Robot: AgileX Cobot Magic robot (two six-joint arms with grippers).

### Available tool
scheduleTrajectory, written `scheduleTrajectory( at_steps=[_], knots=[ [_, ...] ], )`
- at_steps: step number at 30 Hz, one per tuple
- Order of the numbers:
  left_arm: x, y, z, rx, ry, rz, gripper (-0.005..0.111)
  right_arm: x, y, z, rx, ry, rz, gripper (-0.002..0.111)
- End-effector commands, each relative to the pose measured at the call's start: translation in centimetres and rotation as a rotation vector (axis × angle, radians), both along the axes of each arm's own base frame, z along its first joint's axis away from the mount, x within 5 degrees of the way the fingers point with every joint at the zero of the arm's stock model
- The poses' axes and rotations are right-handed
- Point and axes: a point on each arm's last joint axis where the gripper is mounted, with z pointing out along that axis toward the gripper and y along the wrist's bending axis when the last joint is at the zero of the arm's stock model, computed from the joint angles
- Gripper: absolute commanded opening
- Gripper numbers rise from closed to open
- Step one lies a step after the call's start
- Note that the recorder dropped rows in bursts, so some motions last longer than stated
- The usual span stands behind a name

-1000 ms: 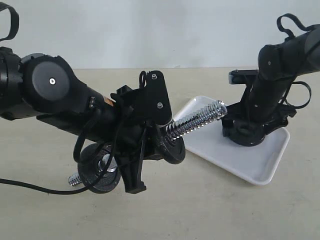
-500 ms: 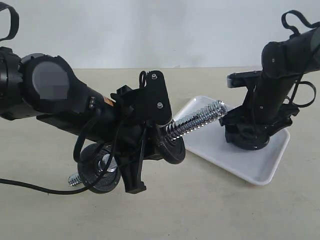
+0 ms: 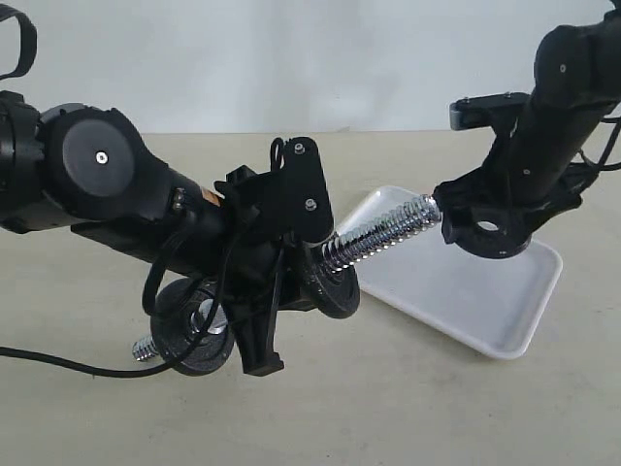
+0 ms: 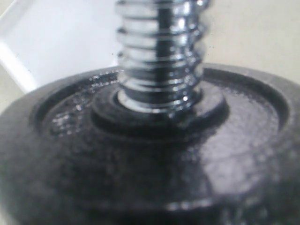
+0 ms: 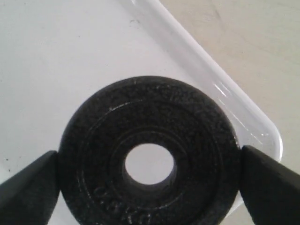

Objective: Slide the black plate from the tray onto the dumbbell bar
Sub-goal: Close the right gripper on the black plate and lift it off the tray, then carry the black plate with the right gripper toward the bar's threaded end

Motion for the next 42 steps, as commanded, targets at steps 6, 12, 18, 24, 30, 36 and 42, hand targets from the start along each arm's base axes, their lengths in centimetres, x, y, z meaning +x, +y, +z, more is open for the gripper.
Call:
scheduleTrajectory(
  at_steps=[6,12,18,24,30,36,42],
  knots=[
    [0.6,0.0,2.9,-0.097,-0.092,0.064,0.004,0.3,-4.1,1.7,0.339,0.02,-0.015,0.0],
    [0.9,0.3,2.9,-0.091,-0.097,0.073,0.004,-0.2,-6.7,2.6,0.545,0.035,0.026,0.0],
    [2.2,1.8,2.9,-0.097,-0.088,0.147,0.004,-0.9,-7.1,3.4,0.683,0.06,0.116,0.0],
    [2.9,2.8,2.9,-0.086,-0.094,0.171,0.004,-0.7,-6.1,4.7,0.839,-0.023,0.205,0.0],
    [3.0,2.8,2.6,-0.067,-0.099,0.161,0.004,-0.6,-5.7,5.1,0.873,-0.046,0.204,0.0],
    [3.8,2.5,0.6,-0.036,-0.079,0.176,0.004,-0.7,-4.0,5.0,0.874,-0.019,0.241,0.0],
    [4.4,2.4,-0.1,-0.035,-0.099,0.197,0.004,-1.5,-0.2,4.9,0.842,0.036,0.361,0.0]
  ],
)
